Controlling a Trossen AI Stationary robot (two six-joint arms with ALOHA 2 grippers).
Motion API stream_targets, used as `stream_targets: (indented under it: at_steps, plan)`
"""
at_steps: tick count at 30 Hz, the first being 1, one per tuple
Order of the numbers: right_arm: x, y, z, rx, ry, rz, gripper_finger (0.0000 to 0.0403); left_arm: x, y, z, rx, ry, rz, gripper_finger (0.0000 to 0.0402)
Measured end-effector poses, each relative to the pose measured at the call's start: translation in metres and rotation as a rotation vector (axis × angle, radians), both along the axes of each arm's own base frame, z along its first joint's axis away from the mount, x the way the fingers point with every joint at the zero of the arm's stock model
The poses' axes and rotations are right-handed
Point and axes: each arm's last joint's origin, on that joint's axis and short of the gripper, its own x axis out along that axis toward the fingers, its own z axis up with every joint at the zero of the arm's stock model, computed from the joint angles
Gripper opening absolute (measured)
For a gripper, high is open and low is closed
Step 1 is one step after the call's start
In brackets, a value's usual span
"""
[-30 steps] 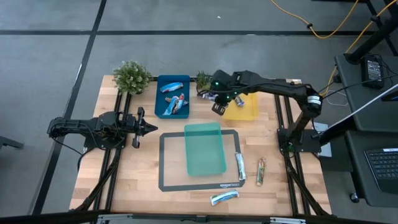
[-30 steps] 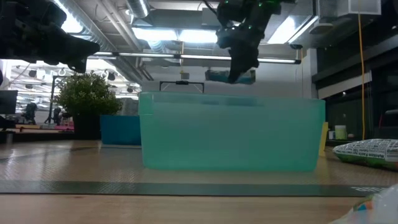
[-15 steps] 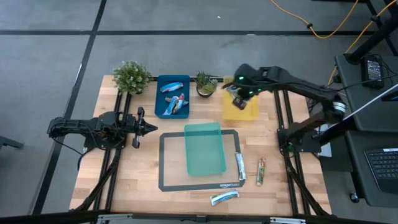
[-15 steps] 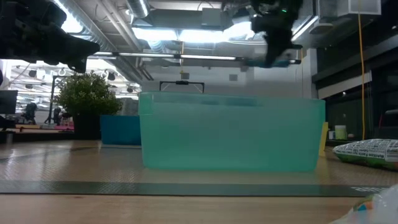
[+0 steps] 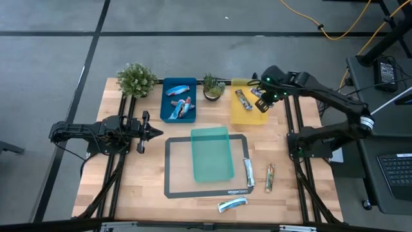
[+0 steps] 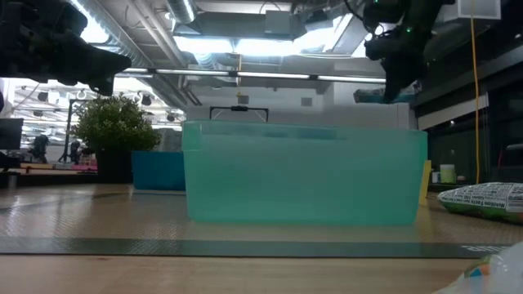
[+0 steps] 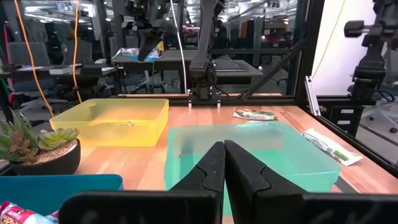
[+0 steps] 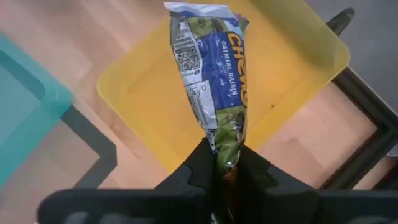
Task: Pick and place Granola Bars by type
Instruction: Put the blue granola bar into the yellow bin
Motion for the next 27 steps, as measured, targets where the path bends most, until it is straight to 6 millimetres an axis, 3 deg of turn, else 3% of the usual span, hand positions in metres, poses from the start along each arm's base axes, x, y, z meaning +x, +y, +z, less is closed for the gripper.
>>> stream_targets:
  at_steps: [8,12,22,27]
  plan:
    - [0.017,-0.005,-0.046,0.098,0.008,0.267,0.0048,0.000,0.000,0.000,0.000,0.000,0.000,0.0008]
    - [0.022,-0.009,-0.064,0.141,0.067,0.286,0.0048,0.000,0.000,0.000,0.000,0.000,0.000,0.0007]
    - [0.043,-0.022,-0.077,0.076,0.019,0.291,0.0048,0.000,0.000,0.000,0.000,0.000,0.000,0.0008]
    - [0.052,-0.028,-0.102,0.111,0.066,0.298,0.0048,0.000,0.000,0.000,0.000,0.000,0.000,0.0007]
